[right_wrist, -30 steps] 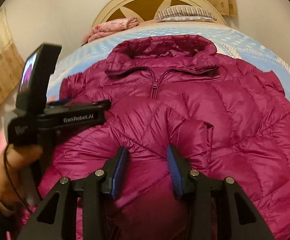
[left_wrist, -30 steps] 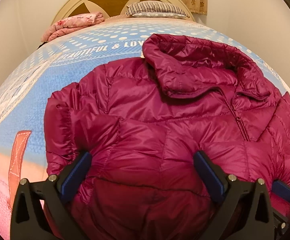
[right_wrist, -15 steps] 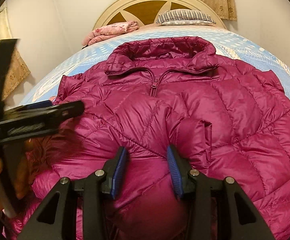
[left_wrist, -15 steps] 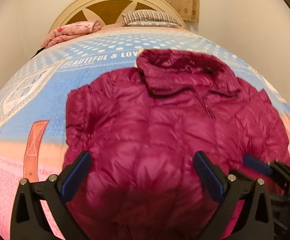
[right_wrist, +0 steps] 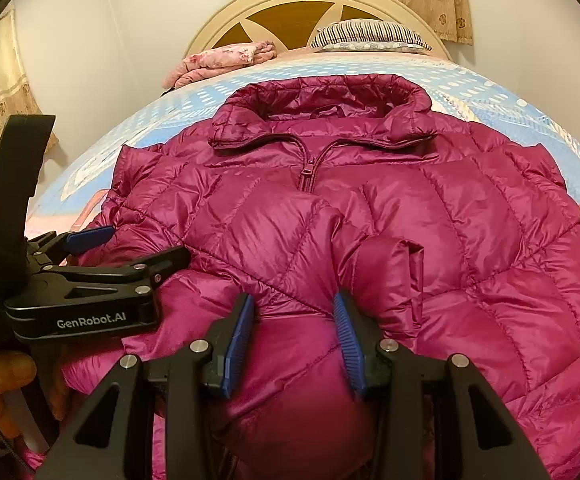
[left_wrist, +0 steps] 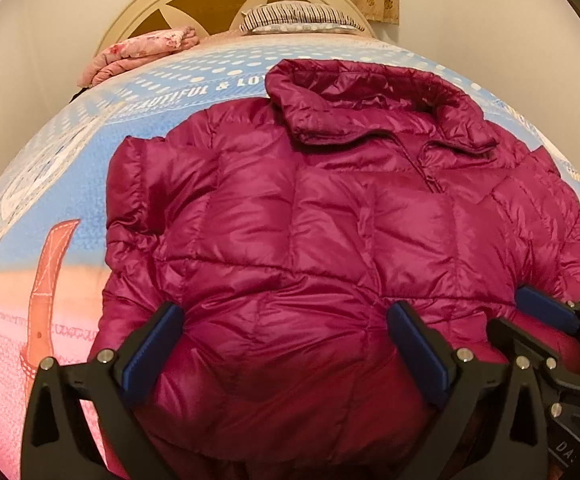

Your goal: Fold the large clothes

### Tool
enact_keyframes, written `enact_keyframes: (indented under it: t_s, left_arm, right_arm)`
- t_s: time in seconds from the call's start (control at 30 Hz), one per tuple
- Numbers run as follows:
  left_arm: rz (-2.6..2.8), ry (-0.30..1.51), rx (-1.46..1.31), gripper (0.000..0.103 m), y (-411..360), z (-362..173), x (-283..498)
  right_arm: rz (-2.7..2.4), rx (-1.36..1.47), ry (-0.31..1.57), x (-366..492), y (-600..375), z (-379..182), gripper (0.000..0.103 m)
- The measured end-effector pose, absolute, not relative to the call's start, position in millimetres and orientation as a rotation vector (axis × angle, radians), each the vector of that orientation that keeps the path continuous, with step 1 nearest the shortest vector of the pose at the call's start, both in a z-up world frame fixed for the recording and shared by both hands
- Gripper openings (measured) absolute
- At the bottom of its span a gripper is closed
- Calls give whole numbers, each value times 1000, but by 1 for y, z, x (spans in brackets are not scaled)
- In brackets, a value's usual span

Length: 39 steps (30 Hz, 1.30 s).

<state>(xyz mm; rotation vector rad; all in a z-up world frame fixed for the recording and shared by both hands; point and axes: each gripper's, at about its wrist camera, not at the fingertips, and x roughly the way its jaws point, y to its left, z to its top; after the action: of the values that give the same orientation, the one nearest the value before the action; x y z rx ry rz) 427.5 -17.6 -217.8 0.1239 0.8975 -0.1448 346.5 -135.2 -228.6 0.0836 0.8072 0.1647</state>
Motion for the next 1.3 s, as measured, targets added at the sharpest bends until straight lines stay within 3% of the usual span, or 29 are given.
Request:
enact_keyframes:
  t_s: [1.3]
  left_arm:
    - [-154,892,104,103,-15,-218,427]
  right_arm:
    - [196,44,846,351,-133,-224,46]
